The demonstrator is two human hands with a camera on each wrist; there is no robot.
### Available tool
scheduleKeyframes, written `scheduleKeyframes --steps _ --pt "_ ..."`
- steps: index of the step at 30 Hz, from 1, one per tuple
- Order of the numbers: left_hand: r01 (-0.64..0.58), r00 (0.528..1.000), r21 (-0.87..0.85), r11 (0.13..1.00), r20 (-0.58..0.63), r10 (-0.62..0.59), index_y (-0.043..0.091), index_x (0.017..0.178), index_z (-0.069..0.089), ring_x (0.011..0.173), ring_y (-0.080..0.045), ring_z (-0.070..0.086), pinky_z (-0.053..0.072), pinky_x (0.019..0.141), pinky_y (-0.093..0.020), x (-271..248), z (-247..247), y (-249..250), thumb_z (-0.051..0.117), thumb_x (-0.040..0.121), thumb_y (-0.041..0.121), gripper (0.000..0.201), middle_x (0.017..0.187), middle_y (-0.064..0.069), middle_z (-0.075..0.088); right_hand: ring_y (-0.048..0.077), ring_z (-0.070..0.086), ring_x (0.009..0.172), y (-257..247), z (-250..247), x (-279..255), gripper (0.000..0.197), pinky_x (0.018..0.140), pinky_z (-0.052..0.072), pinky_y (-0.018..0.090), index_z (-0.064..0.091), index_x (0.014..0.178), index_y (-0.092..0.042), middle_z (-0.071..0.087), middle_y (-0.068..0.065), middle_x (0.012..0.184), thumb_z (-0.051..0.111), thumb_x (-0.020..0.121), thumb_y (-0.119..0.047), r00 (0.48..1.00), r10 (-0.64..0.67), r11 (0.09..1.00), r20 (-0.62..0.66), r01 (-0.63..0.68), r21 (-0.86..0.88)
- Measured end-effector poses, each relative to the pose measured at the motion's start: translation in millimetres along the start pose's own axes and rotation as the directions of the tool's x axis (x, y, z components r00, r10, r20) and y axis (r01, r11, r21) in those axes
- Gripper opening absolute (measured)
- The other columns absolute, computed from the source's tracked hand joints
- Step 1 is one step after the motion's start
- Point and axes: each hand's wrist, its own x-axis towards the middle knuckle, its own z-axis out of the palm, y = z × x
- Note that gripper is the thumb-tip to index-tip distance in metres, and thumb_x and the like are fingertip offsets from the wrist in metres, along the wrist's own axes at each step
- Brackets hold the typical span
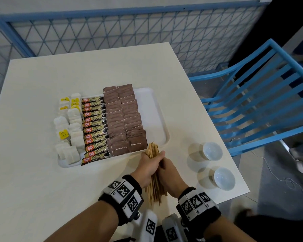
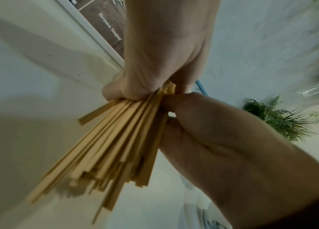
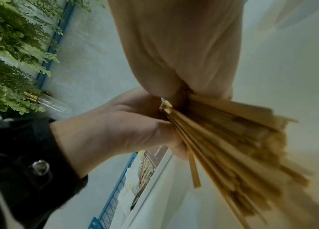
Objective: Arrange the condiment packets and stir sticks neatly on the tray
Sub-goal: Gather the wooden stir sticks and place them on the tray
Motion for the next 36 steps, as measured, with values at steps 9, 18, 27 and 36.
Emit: scheduleKeyframes --steps 9,18,27,36 --pt "-0.086 0.995 -0.129 0.988 -0.052 0.08 0.005 0.112 0.058 0.081 -0.02 0.065 0.053 0.074 -0.032 -1.9 -7.9 7.1 0.065 0.087 0.024 0.033 0.093 -0.01 0.067 0.005 0.05 0.095 -13.7 -4.5 -4.2 0.02 0.085 0.047 0.019 0.05 0.114 -0.017 0.033 0.003 0.125 0.036 0.1 -0.019 0.994 -0.006 0.994 0.111 -0.006 0.112" --pt "-0.298 0.943 -0.136 0.945 -0.197 0.269 0.009 0.109 0.06 0.087 -0.021 0.066 0.054 0.08 -0.035 -11.5 -17.7 20.3 0.063 0.088 0.022 0.025 0.093 -0.008 0.068 0.015 0.058 0.108 -21.9 -2.7 2.2 0.038 0.092 0.049 0.029 0.045 0.129 -0.021 0.054 0.007 0.124 0.039 0.097 -0.003 0.979 -0.091 0.816 0.181 -0.031 0.577" --pt "-0.681 0.702 0.149 0.717 -0.144 0.697 0.03 0.082 0.054 0.063 0.005 0.056 0.042 0.058 -0.004 -47.3 -34.8 42.7 0.062 0.089 0.019 0.016 0.073 0.009 0.058 0.017 0.057 0.092 -19.8 2.2 16.2 0.053 0.089 0.046 0.032 0.056 0.122 -0.016 0.063 0.003 0.098 0.025 0.098 -0.052 0.89 0.129 0.918 0.438 -0.274 0.287" --pt "-0.799 0.566 0.121 0.589 -0.181 0.804 0.033 0.089 0.054 0.072 0.004 0.061 0.047 0.07 -0.011 -60.2 -48.5 39.4 0.065 0.086 0.01 0.025 0.077 0.028 0.063 0.018 0.061 0.088 -25.2 25.6 37.0 0.053 0.075 0.052 0.029 0.062 0.113 -0.011 0.061 0.009 0.107 0.039 0.093 -0.054 0.866 0.172 0.832 0.469 -0.383 0.403"
